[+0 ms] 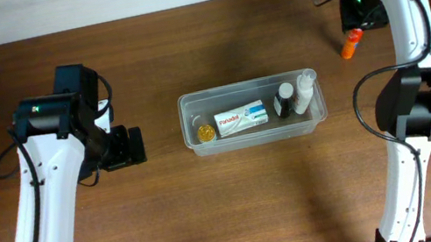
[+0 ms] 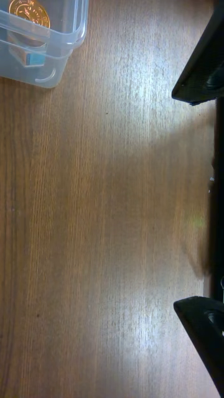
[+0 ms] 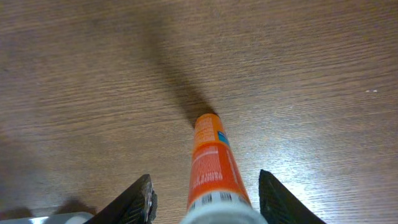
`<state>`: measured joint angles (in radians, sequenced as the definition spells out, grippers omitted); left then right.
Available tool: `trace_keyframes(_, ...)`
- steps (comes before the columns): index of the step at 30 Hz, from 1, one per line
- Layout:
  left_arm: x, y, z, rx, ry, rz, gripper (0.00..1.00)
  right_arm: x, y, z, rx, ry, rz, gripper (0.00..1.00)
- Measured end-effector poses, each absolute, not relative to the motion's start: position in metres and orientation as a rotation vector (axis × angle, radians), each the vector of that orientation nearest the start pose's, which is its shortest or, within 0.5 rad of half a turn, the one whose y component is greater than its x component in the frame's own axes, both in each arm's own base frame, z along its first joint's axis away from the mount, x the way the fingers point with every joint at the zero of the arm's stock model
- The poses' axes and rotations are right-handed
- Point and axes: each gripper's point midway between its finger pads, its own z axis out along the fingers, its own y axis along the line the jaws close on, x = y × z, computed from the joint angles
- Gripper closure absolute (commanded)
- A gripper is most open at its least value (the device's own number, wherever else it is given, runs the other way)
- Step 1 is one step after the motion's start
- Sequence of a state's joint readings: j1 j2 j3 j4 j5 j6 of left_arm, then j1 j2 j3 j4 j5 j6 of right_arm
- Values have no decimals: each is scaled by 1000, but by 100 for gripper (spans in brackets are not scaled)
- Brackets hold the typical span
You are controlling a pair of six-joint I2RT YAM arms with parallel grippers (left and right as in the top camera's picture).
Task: Pack container
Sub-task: 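Lower the right gripper onto the orange vitamin tube and grasp it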
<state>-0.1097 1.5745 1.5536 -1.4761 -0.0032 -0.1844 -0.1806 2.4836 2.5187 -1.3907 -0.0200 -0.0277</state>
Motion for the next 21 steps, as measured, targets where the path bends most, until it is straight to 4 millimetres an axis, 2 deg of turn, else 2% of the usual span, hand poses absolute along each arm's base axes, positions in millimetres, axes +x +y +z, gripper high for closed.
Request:
trace_keyframes(5, 284, -31, 187, -115, 3066, -12, 0, 515, -91, 97, 223, 2934, -1, 63)
trace_keyframes(16, 284, -31, 187, -115, 3066, -12, 1, 511, -90, 96, 222, 2949, -1, 78)
trace_keyframes(21, 284, -31, 187, -115, 3066, -12, 1, 504, -89, 95, 228, 2979, -1, 81)
